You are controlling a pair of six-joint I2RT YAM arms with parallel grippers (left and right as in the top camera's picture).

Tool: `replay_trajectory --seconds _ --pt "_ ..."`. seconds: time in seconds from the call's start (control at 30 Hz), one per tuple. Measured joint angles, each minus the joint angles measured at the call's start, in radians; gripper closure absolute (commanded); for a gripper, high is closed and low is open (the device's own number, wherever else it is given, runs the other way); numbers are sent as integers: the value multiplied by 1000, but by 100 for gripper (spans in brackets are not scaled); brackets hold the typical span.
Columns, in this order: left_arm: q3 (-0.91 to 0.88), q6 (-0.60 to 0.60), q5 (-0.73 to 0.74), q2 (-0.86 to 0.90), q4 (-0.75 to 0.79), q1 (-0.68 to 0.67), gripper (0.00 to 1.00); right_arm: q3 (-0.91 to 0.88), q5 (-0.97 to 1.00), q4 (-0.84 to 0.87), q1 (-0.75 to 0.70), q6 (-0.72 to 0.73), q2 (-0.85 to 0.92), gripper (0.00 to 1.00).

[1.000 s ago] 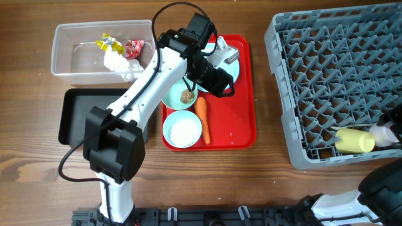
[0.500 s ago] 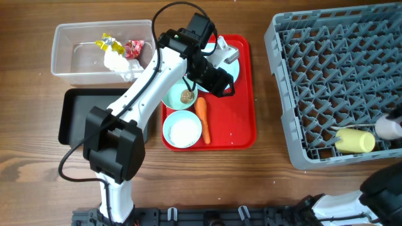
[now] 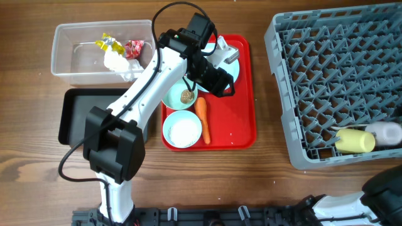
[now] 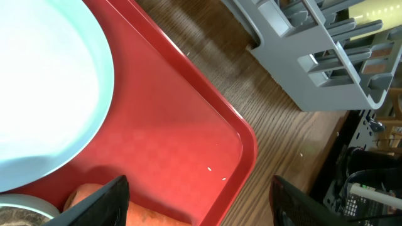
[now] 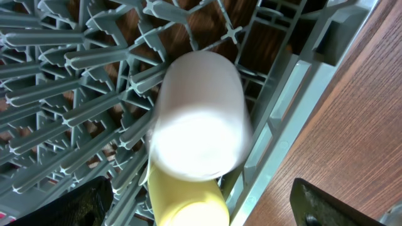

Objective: Sort waste into correct bins and load items into the dishwasher rack
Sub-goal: 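Carry the pink cup into the rack with the right gripper and release, then grasp the green bowl with crumbs using the left gripper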

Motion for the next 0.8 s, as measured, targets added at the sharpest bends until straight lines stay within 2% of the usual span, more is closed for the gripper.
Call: replay_trajectory --seconds 0.13,0.37,0.4,0.5,0.63,0.8 --pt "0 0 0 0 0 0 28 0 -1 -1 0 0 0 1" --pt "0 0 0 0 0 0 28 0 -79 12 0 -11 -16 1" --pt "0 0 0 0 0 0 23 0 -107 16 0 -20 -43 1" --pt "0 0 0 0 0 0 18 0 -154 23 16 -35 -135 1" --pt "0 -3 -3 0 0 0 0 2 -180 37 134 -42 -241 1" --pt "0 0 -7 0 0 0 0 2 -194 124 377 -42 -282 0"
